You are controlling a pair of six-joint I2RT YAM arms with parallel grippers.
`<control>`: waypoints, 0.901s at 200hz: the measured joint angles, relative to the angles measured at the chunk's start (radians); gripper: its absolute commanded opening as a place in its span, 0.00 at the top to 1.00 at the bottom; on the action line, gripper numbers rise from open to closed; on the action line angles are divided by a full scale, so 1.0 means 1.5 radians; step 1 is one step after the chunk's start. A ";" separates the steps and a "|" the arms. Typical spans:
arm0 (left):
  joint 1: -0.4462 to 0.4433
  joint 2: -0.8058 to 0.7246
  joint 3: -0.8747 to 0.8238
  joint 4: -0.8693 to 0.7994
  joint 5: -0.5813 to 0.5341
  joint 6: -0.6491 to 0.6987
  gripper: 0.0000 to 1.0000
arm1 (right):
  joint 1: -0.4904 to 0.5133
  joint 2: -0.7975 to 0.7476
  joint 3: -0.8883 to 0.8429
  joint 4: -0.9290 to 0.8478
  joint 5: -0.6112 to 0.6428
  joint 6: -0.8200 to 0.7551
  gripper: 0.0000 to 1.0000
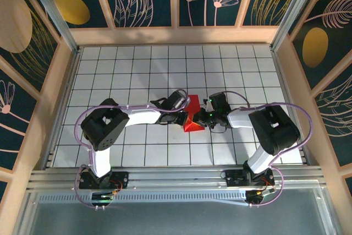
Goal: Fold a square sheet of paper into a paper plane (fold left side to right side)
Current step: Fold the triangle a second time at the center of the table.
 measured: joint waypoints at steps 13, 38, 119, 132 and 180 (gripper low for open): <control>0.001 -0.001 0.012 -0.014 -0.012 0.002 0.73 | 0.000 0.000 0.000 0.000 0.000 0.000 1.00; 0.008 -0.019 0.036 -0.039 -0.027 0.004 0.67 | 0.000 0.000 0.000 0.000 0.000 0.000 1.00; 0.029 -0.168 -0.020 -0.037 0.082 -0.066 0.82 | 0.000 0.000 -0.001 0.001 0.000 0.000 1.00; 0.028 -0.185 -0.057 -0.010 0.131 -0.100 0.85 | 0.000 0.000 -0.002 0.003 0.000 0.000 1.00; 0.009 -0.177 -0.114 0.033 0.243 -0.196 0.92 | 0.000 0.000 -0.004 0.007 0.000 0.000 1.00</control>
